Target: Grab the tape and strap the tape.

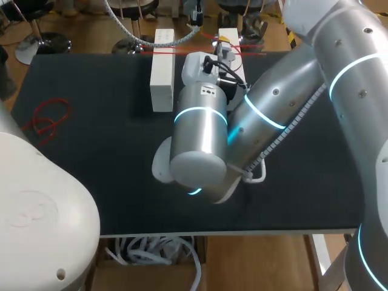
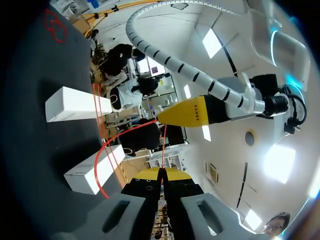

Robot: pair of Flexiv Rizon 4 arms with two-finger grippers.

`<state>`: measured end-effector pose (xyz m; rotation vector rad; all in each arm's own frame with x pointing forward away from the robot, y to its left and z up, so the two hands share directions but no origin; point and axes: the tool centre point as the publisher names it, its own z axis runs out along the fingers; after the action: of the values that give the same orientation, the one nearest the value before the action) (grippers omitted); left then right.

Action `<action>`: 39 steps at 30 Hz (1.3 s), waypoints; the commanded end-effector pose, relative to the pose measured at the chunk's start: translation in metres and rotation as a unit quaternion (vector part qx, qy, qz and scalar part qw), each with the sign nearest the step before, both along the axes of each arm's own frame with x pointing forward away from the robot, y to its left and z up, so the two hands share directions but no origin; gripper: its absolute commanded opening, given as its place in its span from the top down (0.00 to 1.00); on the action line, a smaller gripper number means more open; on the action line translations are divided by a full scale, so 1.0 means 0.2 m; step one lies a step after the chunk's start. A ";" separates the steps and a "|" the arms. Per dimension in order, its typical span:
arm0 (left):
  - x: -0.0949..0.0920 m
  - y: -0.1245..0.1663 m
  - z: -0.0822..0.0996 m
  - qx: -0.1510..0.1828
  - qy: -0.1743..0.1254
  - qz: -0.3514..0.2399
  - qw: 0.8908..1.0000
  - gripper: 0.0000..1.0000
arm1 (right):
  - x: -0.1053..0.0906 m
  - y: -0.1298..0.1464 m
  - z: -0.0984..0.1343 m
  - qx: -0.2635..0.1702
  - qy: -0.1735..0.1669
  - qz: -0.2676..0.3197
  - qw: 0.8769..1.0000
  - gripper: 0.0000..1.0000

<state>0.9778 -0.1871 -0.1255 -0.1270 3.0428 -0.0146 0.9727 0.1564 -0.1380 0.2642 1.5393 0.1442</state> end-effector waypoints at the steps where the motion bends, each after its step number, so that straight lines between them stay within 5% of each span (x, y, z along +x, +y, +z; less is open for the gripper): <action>1: 0.00 0.00 0.00 0.001 0.000 0.001 1.000 1.00 | 0.00 0.02 0.01 0.000 0.003 -0.003 1.000 1.00; 22: 0.00 0.00 0.00 0.001 0.000 0.001 1.000 1.00 | 0.00 0.06 0.05 0.019 0.014 0.000 1.000 1.00; 39: 0.00 0.00 0.00 0.001 0.000 0.001 1.000 1.00 | 0.03 -0.03 0.12 0.097 0.025 0.039 0.994 1.00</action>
<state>0.9779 -0.1865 -0.1253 -0.1277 3.0429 -0.0141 0.9792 0.1624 -0.1176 0.3800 1.5514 0.3207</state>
